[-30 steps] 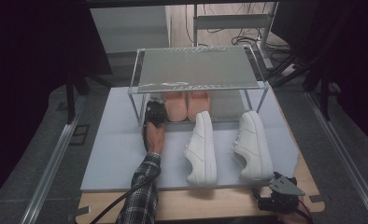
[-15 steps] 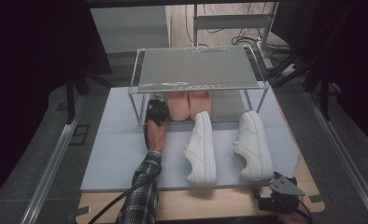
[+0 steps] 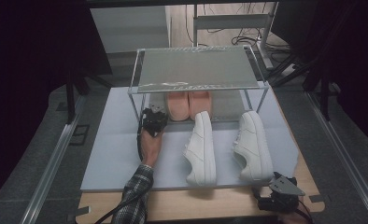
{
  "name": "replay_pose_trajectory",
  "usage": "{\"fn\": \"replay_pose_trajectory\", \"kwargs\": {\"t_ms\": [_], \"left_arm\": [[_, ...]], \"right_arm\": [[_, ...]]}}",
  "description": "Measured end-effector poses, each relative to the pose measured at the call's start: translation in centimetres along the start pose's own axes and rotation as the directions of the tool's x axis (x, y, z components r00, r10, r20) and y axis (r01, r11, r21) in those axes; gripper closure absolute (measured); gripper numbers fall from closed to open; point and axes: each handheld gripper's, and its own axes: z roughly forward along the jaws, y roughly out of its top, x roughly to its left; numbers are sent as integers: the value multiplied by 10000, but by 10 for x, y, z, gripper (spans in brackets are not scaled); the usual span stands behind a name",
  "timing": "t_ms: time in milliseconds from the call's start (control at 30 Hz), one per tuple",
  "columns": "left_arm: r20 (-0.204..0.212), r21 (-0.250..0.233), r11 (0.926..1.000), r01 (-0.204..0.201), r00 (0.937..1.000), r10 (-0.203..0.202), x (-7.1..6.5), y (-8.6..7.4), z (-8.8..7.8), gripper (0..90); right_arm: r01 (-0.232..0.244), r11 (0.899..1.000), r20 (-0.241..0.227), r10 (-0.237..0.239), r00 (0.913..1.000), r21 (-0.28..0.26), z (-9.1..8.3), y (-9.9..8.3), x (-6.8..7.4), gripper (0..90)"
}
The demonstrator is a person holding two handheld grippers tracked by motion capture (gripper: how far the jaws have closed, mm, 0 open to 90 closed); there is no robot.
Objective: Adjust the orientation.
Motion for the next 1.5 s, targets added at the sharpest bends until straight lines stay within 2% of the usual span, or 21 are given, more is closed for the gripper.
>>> {"fn": "replay_pose_trajectory", "kwargs": {"t_ms": [233,300,467,667,867,1167,1267,1433,1500], "left_arm": [[431,-137,9998,-107,9990,113,-3,-15,-21,732],[560,-178,9997,-144,9983,153,-5,-18,-27,695],[587,-185,9989,-440,9973,451,-11,-25,-46,605],[922,-196,9982,-560,9941,576,-18,-34,-65,487],[1050,-181,9977,-658,9922,674,-24,-45,-82,356],[1175,82,9961,-878,9893,862,-31,-72,-101,187],[1231,88,9970,-767,9896,750,-31,-82,-106,147],[1222,162,9963,-842,9891,816,-32,-98,-116,122],[1207,81,9972,-745,9900,730,-32,-106,-121,113]], "right_arm": [[-10,10000,5,10,10000,5,0,0,0,1],[-16,10000,-12,16,10000,-2,0,0,0,1],[-5,10000,-2,5,10000,-3,0,0,0,1],[-10,10000,1,10,10000,3,0,0,0,1],[-11,10000,9,10,10000,8,0,0,0,1],[-13,10000,17,13,10000,30,0,0,0,1],[-34,10000,12,34,10000,34,0,1,0,1],[-35,10000,15,35,10000,42,0,1,0,1],[-38,10000,20,38,10000,48,0,1,0,1]]}}
